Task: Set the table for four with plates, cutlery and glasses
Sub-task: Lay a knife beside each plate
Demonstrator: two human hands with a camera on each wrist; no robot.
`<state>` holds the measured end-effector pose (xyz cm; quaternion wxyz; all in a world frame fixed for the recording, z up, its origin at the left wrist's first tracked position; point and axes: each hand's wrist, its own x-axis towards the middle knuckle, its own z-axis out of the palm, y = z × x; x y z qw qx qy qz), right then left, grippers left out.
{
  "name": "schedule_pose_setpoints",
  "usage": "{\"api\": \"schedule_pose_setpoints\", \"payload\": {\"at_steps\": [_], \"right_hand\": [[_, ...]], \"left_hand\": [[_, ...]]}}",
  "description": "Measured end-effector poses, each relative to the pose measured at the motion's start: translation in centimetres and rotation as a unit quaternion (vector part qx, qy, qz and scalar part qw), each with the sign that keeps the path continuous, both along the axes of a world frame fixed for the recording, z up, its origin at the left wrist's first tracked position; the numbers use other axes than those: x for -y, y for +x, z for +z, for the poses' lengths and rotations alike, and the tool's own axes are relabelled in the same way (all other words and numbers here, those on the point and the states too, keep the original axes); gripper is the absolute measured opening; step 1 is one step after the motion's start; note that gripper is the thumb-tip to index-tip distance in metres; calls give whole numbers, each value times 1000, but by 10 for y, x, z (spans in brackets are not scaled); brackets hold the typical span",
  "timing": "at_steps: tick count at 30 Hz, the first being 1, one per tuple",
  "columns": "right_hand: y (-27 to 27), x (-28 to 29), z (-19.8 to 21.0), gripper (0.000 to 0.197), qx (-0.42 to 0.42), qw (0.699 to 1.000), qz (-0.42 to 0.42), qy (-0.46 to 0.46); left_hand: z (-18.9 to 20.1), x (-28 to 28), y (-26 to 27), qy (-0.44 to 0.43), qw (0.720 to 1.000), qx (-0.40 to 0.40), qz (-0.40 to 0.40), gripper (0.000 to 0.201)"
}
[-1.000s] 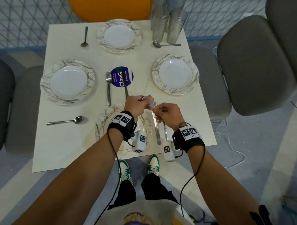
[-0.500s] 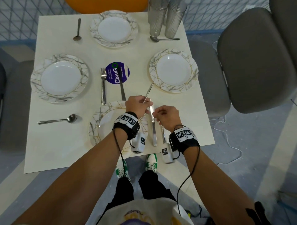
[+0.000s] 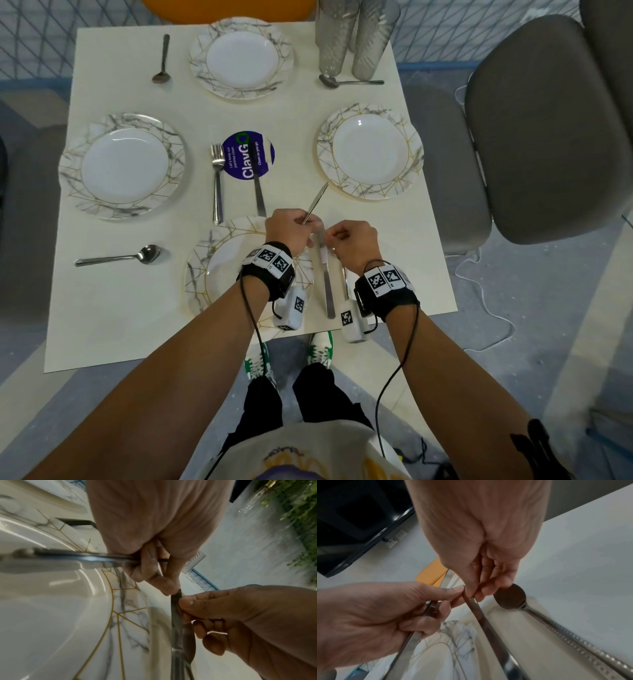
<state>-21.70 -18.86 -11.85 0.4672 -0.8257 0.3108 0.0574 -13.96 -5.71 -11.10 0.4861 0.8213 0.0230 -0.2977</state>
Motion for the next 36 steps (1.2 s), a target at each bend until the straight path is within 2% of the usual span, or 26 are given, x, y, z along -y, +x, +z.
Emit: {"api": "schedule_pose_setpoints", "payload": {"at_steps": [8, 14, 19, 22, 25, 28, 32, 36], "right_hand": [[7, 2, -20, 7, -46, 995, 26, -80], [8, -3, -26, 15, -86, 978, 82, -174], [6, -4, -26, 14, -95, 960, 95, -246], [4, -5, -26, 14, -83, 966, 83, -231], [1, 0, -23, 9, -27, 980, 56, -190], [-7, 5, -20, 5, 13, 982, 63, -178], [-24, 2, -23, 14, 28, 970, 109, -216], [-38, -1, -27, 48, -17, 944, 192, -267]], "left_hand": [[-7, 1, 4, 18, 1000, 7, 6, 19], [-2, -5, 7, 13, 1000, -5, 3, 15], [2, -9, 9, -7, 1000, -10, -11, 14], [2, -11, 11, -11, 1000, -4, -15, 13], [1, -12, 13, 7, 1000, 12, -22, 13], [-3, -12, 12, 37, 998, 38, -33, 12], [-10, -6, 13, 125, 983, 95, -97, 20], [-13, 6, 16, 199, 957, 150, -147, 17]]}}
